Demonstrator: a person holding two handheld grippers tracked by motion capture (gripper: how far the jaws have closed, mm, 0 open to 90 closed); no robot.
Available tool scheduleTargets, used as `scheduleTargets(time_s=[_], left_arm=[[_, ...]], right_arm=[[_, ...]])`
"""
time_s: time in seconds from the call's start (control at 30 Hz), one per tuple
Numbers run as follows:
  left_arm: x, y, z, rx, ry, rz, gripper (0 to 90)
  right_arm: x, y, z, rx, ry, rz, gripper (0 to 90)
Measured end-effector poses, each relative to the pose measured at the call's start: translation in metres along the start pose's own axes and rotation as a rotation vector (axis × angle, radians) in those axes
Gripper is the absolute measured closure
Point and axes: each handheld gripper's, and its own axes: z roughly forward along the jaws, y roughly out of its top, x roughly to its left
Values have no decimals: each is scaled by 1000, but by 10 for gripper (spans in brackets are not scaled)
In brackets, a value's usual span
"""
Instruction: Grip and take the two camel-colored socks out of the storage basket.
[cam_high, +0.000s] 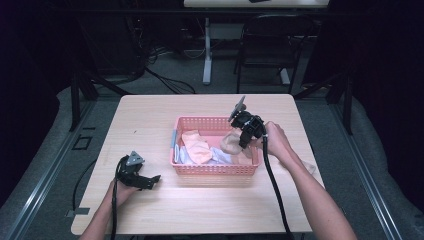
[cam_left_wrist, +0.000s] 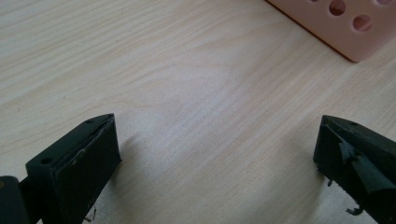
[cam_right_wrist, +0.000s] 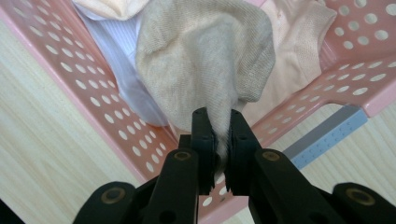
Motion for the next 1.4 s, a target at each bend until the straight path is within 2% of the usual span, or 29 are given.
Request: scheduleTargets(time_s=[0.43, 0.77, 1.03, 1.13, 1.4], left_arm=[[0, 0, 0, 0, 0, 0, 1], [0, 0, 0, 0, 0, 0, 1], [0, 0, 0, 0, 0, 0, 1], [0, 0, 0, 0, 0, 0, 1], [0, 0, 0, 0, 1, -1, 1]], right_arm=[[3, -6, -23, -25, 1, -11, 841], [-1, -13, -43, -54, -13, -13, 841], [-6, -22, -57, -73, -25, 10, 841], [-9, -30, -63, -91, -31, 26, 841], [-17, -46, -75, -99, -49, 51, 841]])
